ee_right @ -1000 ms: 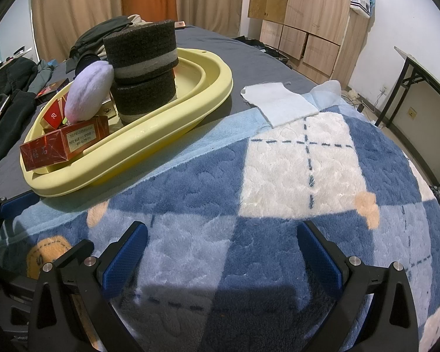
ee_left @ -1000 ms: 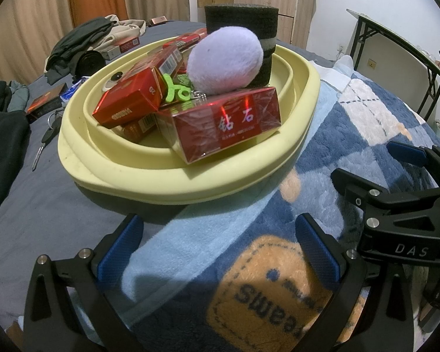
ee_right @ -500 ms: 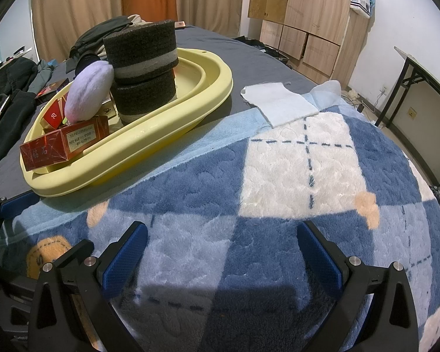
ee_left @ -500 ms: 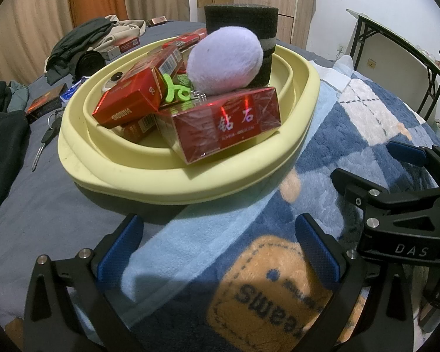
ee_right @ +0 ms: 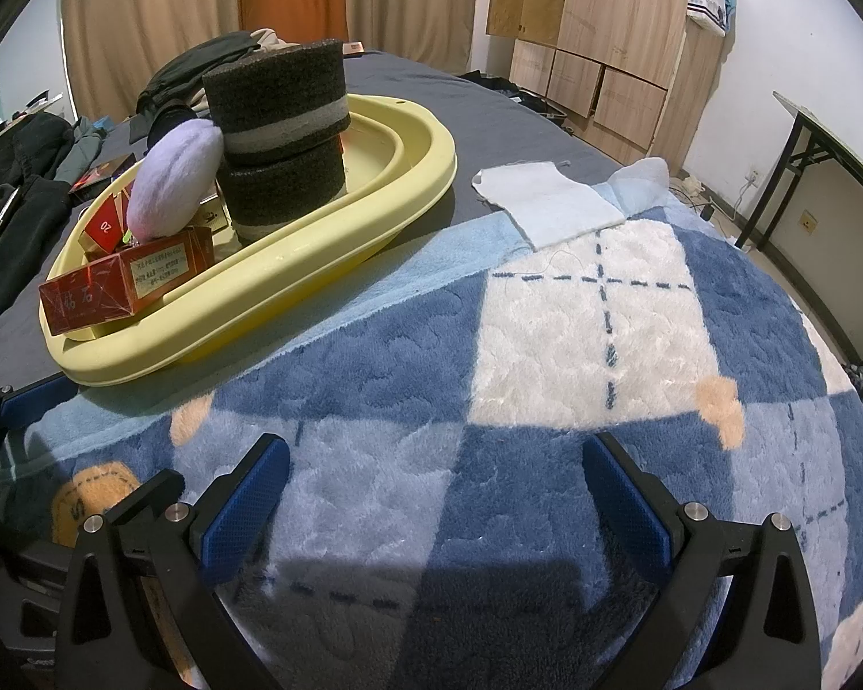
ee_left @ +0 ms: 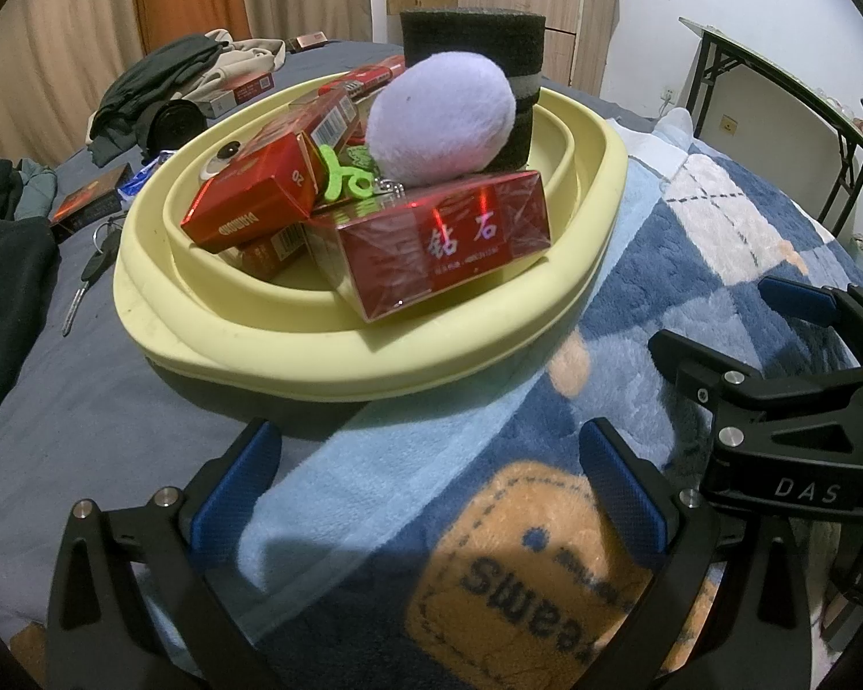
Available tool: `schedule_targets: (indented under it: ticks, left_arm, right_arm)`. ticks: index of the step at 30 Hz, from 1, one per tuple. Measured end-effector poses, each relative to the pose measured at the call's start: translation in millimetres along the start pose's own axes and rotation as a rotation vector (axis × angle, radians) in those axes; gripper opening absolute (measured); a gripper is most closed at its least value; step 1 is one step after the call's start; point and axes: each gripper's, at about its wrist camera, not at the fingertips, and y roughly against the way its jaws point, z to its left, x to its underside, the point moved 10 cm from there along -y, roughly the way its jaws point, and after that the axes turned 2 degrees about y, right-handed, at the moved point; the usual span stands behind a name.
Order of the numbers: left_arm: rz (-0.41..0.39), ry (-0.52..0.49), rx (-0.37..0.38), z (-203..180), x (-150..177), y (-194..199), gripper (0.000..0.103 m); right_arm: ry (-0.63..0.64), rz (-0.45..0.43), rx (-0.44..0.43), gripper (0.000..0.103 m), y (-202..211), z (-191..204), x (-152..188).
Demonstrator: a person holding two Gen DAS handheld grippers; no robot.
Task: Organize rigid objects
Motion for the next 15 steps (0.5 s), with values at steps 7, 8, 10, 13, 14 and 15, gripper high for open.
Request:
schedule_targets:
  ticks: [7, 8, 10, 13, 14, 15]
  left_arm:
    - [0.000, 0.001, -0.001, -0.2, 0.2, 0.3, 0.103]
    - [0.000, 0.001, -0.001, -0.2, 0.4, 0.3, 0.103]
    - [0.000, 0.001, -0.001, -0.3, 0.3, 0.3, 0.103]
    - [0.005, 0.003, 0.005, -1.4, -0.4, -1.0, 0.103]
    - [0.004, 0.003, 0.005, -2.5, -0.8, -1.5, 0.103]
    - [0.003, 0.002, 0.004, -3.9, -1.2, -1.8, 0.103]
  right_arm:
    - [0.000, 0.000, 0.000, 0.103, 0.3, 0.7, 0.3]
    - [0.000, 0.000, 0.000, 0.103, 0.4, 0.8, 0.3]
    - [0.000, 0.000, 0.000, 0.103, 0.3, 0.7, 0.3]
    - [0.000, 0.000, 0.000, 0.103, 0.2, 0.7, 0.2]
    - [-0.001, 0.000, 0.001, 0.103, 0.2, 0.6, 0.1]
    - [-0.001, 0.000, 0.001, 0.103, 0.1, 0.5, 0.4]
